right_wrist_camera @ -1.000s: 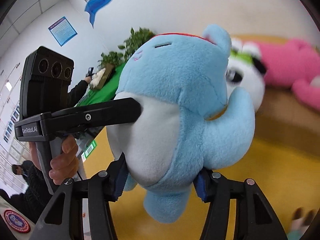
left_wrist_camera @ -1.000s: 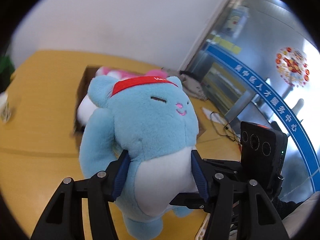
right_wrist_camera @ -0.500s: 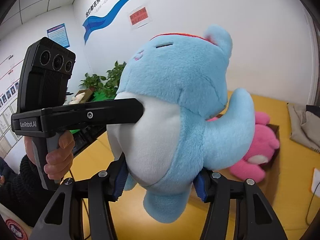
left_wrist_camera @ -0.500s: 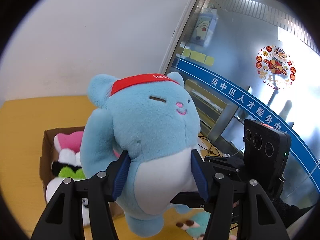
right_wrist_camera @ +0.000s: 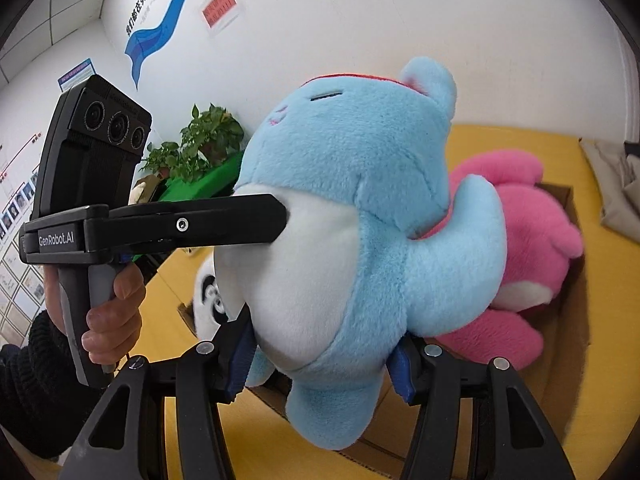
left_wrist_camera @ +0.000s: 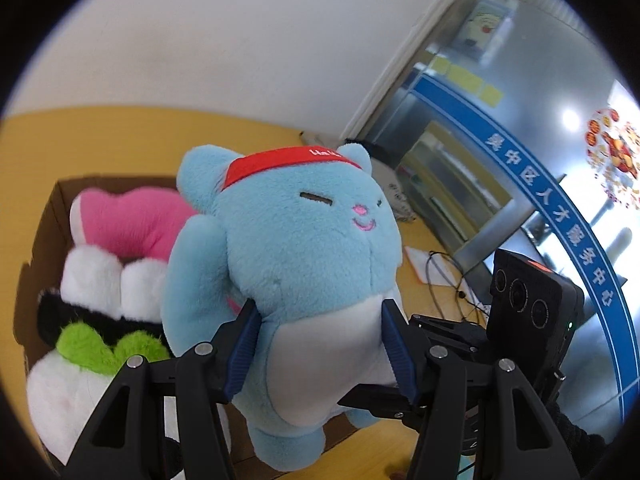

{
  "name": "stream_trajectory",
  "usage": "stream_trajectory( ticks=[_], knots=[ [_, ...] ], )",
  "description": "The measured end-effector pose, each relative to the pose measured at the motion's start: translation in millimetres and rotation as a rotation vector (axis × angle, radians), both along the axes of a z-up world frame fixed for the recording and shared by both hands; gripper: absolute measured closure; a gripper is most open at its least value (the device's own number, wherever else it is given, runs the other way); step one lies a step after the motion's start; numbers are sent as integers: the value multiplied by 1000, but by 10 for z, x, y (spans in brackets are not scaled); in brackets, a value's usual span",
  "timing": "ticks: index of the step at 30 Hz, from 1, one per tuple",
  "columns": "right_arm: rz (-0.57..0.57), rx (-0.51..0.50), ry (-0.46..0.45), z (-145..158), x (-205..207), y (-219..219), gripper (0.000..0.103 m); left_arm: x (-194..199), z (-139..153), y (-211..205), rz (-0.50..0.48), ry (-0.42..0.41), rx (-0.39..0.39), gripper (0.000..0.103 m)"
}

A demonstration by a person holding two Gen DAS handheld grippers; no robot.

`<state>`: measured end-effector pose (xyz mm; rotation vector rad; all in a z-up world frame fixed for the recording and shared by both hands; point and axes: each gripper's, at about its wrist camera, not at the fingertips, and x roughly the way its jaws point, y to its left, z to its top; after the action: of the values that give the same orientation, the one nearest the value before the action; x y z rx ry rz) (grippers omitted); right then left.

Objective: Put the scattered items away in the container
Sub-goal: 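Lift the blue cat with both grippers and carry it over the box, then lower the blue cat into the box beside the panda and open both grippers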

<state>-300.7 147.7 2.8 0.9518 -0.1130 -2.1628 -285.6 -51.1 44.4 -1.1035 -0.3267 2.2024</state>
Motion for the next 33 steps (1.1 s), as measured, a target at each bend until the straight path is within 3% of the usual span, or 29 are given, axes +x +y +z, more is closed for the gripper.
stream_trajectory(
  ticks=[4, 8, 16, 23, 27, 30, 33],
  knots=[
    [19, 19, -31, -346, -162, -96, 41, -52, -244, -23, 47, -60, -33, 46],
    [31, -3, -111, -589, -252, -123, 40, 26, -335, 66, 40, -63, -90, 46],
    [59, -10, -236, -791, -199, 35, 36, 125, -547, 89, 58, -118, -105, 46],
    [34, 85, -340, -1059, -248, 27, 18, 246, -607, 313, 30, -51, -283, 36],
    [0, 72, -297, -928, -174, 91, 9, 376, -456, 253, 84, -18, -316, 36],
    [-22, 64, -246, -677, -59, 161, 9, 557, -248, 140, 138, 53, -341, 36],
    [-66, 79, -172, -395, 1, 272, 6, 748, -46, -56, 207, 58, -350, 36]
  ],
)
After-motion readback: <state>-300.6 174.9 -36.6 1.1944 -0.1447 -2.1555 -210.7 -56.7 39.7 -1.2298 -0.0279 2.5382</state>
